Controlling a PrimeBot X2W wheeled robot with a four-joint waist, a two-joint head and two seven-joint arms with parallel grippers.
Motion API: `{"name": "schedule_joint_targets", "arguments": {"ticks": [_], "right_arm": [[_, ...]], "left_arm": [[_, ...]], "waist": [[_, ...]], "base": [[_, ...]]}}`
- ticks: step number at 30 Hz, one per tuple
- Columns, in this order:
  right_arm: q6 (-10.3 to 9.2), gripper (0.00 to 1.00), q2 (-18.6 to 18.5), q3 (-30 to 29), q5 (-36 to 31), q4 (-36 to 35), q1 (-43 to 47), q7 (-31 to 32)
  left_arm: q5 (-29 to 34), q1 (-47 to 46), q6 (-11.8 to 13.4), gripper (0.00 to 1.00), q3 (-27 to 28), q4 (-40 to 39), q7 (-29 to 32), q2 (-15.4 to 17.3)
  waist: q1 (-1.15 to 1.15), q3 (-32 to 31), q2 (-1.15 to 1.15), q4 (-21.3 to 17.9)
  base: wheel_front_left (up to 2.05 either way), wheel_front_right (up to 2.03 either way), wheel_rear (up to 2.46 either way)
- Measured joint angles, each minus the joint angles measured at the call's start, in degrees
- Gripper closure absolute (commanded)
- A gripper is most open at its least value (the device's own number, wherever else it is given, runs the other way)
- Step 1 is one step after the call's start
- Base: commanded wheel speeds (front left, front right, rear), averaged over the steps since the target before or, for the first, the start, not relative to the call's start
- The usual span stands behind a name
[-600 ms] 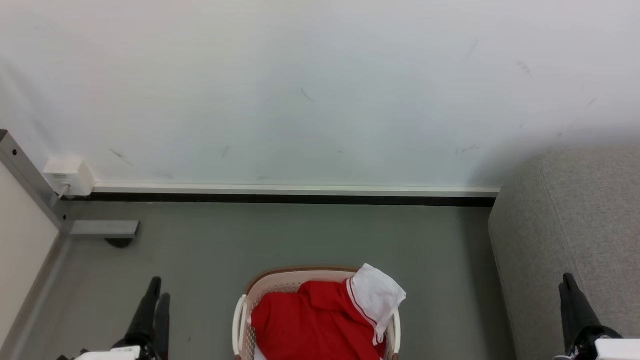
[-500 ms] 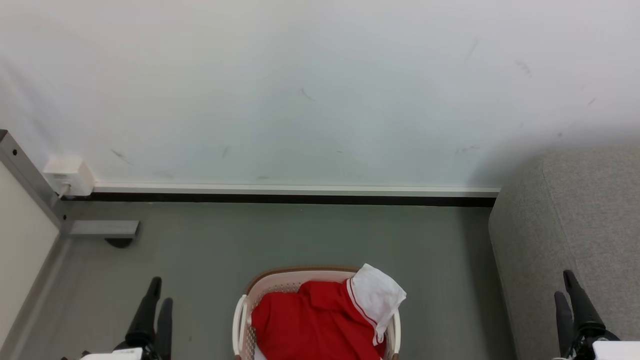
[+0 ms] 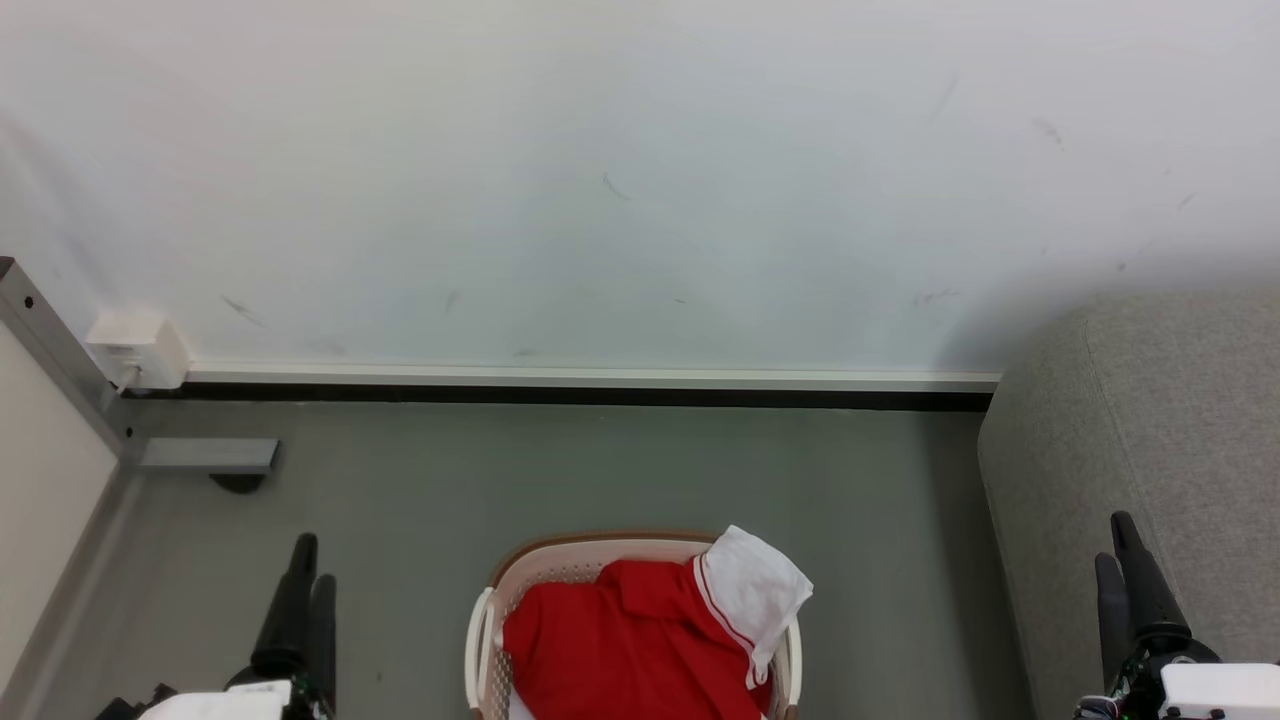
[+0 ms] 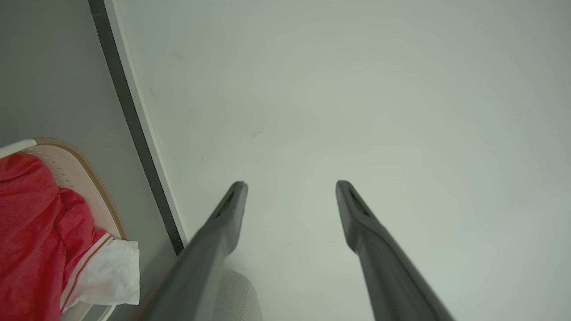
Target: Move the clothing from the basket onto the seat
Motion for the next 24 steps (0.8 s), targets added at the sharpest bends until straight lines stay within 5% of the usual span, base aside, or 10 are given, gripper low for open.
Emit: {"name": "schedule_joint_targets", "arguments": {"ticks": [24], "right_arm": [[0.0,0.0,-1.5,4.6,-16.0,-3.5,-1.5,-5.3]], "left_arm": [[21.6,-0.4,0.0,0.0,-1.6,-3.4,-5.3,0.0]], "waist": [[0.0,0.3,0.0,-0.1]], "base": [[0.0,0.0,0.0]]}}
